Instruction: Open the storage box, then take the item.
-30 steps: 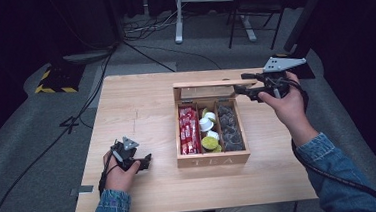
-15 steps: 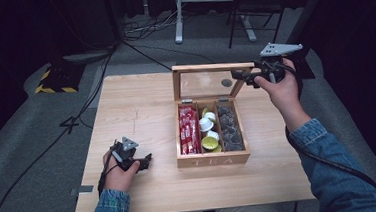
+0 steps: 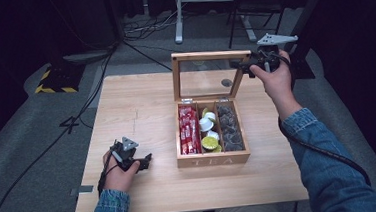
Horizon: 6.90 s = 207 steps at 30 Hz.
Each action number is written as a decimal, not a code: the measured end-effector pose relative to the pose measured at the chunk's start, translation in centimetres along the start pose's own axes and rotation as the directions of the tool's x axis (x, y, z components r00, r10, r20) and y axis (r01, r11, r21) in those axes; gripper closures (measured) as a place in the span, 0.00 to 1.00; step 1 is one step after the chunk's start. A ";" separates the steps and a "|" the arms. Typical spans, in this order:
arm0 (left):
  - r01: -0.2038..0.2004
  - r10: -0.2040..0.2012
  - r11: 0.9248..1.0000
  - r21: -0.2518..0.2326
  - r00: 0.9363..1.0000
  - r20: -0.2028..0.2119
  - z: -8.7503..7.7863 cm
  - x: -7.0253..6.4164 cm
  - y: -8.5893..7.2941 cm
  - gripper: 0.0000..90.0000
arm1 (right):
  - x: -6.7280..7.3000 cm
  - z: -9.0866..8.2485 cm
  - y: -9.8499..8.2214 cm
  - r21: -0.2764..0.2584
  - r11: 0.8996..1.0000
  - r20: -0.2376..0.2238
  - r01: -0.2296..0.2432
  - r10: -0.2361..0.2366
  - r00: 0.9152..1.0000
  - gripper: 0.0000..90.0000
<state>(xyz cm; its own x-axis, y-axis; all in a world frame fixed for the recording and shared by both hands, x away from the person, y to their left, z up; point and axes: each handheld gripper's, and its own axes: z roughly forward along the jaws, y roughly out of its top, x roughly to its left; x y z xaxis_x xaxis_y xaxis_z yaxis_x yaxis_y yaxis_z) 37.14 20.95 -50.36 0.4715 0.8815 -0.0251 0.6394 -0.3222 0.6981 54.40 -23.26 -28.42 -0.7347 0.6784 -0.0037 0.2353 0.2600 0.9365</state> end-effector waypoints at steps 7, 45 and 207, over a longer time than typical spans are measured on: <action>-0.002 0.002 1.000 0.000 1.000 0.000 0.0 0.0 0.0 0.21 | -1.0 0.8 -0.1 0.007 1.000 0.024 -0.022 0.022 0.999 0.50; -0.001 0.001 1.000 -0.002 1.000 0.000 0.0 0.0 0.0 0.21 | -3.2 4.5 -2.8 0.057 0.994 0.099 -0.095 0.090 0.991 0.36; -0.003 0.003 1.000 0.004 1.000 -0.003 0.3 0.0 0.3 0.19 | 19.3 7.9 -8.8 0.459 0.881 -0.317 0.116 0.040 0.948 0.89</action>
<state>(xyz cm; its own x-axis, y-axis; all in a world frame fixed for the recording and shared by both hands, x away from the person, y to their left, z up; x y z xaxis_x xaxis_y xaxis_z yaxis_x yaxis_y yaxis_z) 37.46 20.75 -50.37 0.4715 0.8816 -0.0212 0.6402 -0.3258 0.6957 43.14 -7.04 -39.49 -0.8883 0.4357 0.1452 0.4140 0.6230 0.6637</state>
